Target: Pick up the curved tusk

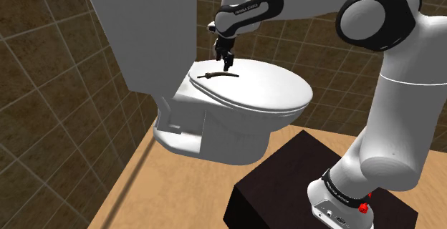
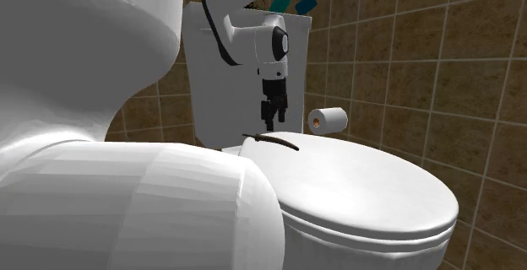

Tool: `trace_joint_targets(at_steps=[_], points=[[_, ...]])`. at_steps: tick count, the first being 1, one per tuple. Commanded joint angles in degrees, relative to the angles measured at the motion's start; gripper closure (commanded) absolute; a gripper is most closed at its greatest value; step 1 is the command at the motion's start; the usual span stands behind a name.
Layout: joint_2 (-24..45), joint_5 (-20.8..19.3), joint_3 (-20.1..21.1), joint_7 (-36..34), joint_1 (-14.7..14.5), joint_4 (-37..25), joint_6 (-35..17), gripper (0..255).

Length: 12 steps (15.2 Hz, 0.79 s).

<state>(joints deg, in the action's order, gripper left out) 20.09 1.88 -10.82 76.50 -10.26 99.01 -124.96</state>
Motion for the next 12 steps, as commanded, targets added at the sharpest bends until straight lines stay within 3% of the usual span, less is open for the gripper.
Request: trace_joint_targets(at_steps=[1, 9, 10, 12], points=[[2.33, 0.07, 0.64, 1.41, -0.13, -1.34, -1.07, 0], [4.51, 0.49, 0.88, 1.56, 0.03, 0.7, -5.27, 0], [4.57, 0.5, 0.88, 1.56, 0.03, 0.67, -5.3, 255], [4.52, 0.5, 0.88, 1.58, 0.04, 0.76, -5.33, 255]])
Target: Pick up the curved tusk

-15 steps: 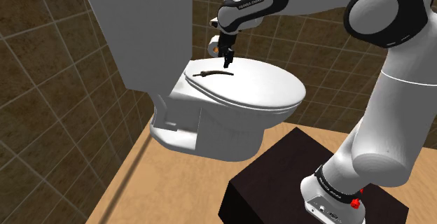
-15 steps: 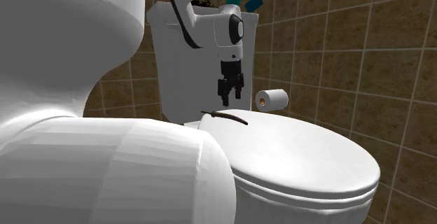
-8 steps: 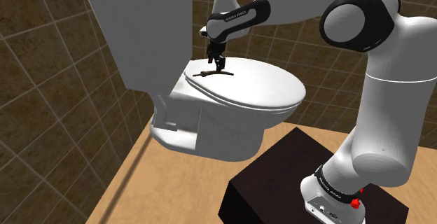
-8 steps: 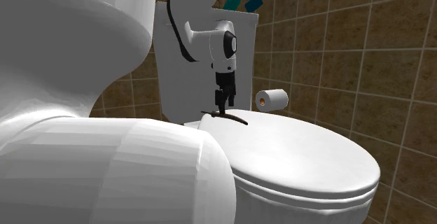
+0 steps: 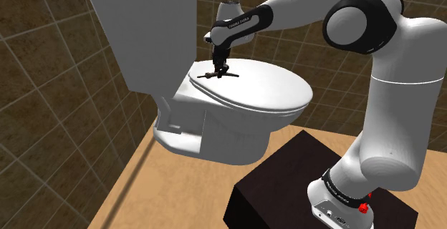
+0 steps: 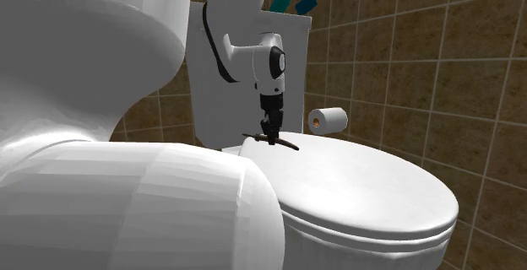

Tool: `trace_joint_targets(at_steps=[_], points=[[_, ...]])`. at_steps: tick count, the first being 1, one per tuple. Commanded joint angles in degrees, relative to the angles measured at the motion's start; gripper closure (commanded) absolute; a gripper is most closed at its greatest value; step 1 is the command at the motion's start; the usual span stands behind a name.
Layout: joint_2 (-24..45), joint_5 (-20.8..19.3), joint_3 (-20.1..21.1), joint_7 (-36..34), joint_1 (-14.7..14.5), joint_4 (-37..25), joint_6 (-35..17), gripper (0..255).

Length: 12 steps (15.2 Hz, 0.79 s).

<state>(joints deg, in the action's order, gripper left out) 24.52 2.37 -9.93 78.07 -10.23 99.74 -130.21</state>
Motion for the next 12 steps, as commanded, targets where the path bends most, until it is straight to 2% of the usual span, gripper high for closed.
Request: trace_joint_targets(at_steps=[1, 7, 12], points=[[0.09, 0.0, -0.01, 0.0, 0.02, 0.03, -0.08, 255], [0.09, 0.0, -0.01, -0.01, 0.01, -0.03, -0.01, 255], [-1.61, -0.34, -0.18, -0.13, -0.11, -1.53, 3.16, 255]])
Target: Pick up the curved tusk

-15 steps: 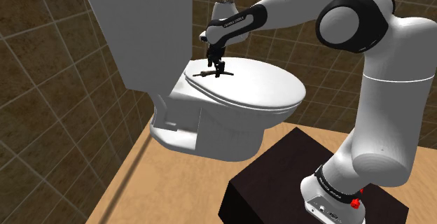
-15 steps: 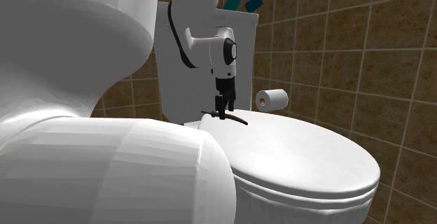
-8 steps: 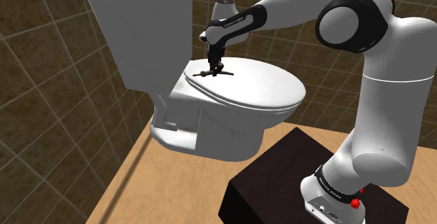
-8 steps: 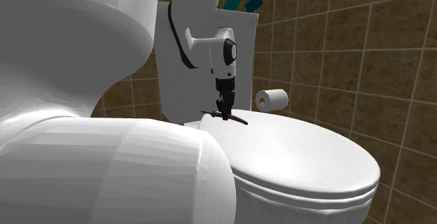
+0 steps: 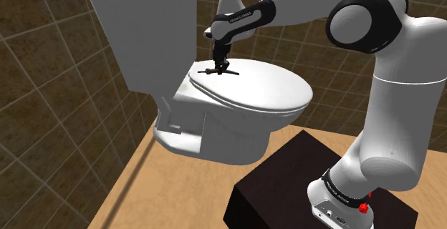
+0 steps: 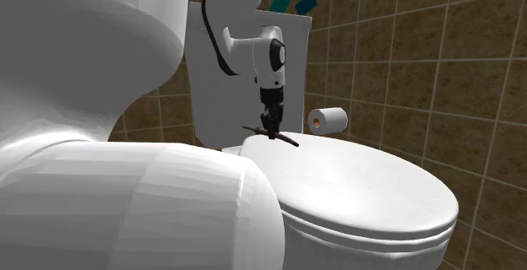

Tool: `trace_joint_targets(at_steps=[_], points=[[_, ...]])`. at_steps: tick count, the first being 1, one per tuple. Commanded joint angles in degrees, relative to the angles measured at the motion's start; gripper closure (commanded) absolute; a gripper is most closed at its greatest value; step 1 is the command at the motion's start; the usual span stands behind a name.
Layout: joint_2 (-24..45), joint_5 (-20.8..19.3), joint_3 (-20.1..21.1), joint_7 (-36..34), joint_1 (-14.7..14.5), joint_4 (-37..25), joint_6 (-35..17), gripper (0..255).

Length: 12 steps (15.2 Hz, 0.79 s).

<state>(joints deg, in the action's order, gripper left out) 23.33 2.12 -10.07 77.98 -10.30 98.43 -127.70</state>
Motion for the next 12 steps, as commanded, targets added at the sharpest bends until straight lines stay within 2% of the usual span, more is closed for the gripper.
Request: trace_joint_targets(at_steps=[1, 12], points=[[-0.73, -0.15, -0.07, -0.06, -0.06, -0.56, 1.3, 255], [-3.1, -0.61, -0.29, -0.19, -0.17, -4.32, 7.41, 255]])
